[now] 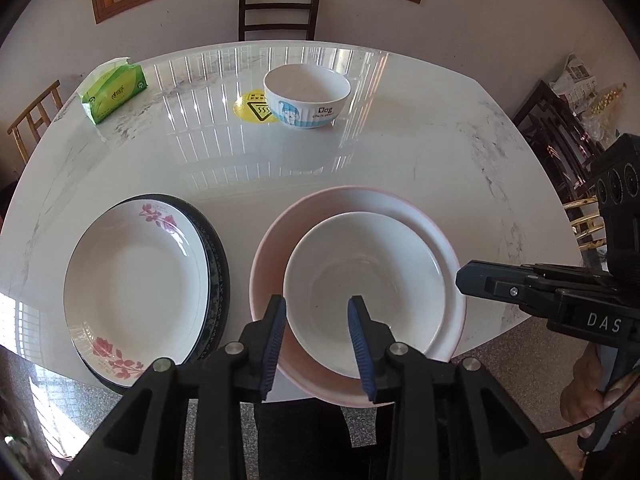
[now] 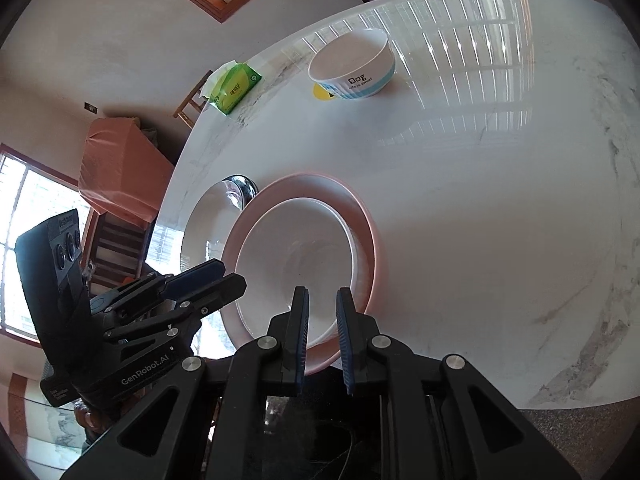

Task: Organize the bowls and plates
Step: 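Open both tools to release the Rabbit bowl, then move both tools to the white Dog bowl and close them on its rim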

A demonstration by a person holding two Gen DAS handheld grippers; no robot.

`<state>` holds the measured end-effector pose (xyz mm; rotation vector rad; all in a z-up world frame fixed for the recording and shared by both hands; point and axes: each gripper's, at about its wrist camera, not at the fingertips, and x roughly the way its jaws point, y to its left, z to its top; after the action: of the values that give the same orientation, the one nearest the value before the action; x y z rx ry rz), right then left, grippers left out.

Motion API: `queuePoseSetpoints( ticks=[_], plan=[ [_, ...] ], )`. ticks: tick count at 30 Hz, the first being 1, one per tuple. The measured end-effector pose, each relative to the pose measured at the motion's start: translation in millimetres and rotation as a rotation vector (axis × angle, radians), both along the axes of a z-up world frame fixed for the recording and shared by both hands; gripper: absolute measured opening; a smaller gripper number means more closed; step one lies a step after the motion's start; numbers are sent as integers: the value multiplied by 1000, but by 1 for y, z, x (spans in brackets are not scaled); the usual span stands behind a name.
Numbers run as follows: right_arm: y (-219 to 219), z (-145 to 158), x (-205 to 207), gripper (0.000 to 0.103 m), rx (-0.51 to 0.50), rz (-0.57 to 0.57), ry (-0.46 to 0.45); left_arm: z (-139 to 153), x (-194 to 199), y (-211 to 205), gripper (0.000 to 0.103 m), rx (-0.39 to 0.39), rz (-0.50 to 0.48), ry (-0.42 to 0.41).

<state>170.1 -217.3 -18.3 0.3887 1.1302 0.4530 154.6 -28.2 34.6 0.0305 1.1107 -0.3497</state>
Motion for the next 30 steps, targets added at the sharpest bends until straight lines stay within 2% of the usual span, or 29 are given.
queuePoseSetpoints(
  ticks=[4,11,22,30],
  plan=[
    [-8,6,1,25,-18,3,-56,9,4,1,35,-23,-2,-46],
    [-26,0,10,30,-79,-26,-104,5,21,2,36,-73,6,-26],
    [-51,-32,39,36,-105,-62,-72,-8,61,11,36,-125,62,16],
    [-63,-54,68,38,-79,-84,-33,-7,92,14,37,-180,81,-3]
  ],
)
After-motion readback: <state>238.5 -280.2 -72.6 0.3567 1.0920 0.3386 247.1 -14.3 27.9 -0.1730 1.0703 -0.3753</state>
